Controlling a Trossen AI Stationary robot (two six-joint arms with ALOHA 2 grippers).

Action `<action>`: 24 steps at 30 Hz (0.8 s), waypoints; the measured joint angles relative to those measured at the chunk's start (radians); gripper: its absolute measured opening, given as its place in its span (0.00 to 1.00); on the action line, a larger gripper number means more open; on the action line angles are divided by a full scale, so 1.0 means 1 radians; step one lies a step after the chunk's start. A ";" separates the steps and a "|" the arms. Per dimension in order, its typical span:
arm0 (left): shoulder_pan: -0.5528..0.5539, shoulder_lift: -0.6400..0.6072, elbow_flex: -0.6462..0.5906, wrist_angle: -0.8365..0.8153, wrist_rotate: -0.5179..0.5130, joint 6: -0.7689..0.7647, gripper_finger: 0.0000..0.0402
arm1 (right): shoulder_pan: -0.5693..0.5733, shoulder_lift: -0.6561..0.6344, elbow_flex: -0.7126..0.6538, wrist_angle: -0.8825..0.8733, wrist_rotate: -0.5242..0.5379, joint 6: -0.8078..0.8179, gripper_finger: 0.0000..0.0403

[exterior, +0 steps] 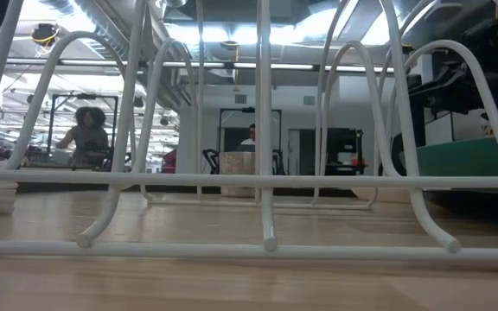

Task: Sort dishes
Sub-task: Move the dish rack to the center of the table

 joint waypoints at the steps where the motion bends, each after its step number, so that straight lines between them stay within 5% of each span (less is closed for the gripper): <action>1: -0.003 -0.012 0.000 -0.054 0.000 -0.054 0.32 | 0.000 0.000 0.000 0.000 -0.001 0.000 0.31; 6: -0.021 -0.041 -0.001 -0.251 -0.001 -0.273 0.32 | 0.000 0.000 0.000 -0.002 -0.001 0.000 0.31; 24: -0.096 -0.032 -0.123 -0.241 -0.018 -0.528 0.32 | 0.000 0.000 -0.001 -0.015 -0.002 0.000 0.31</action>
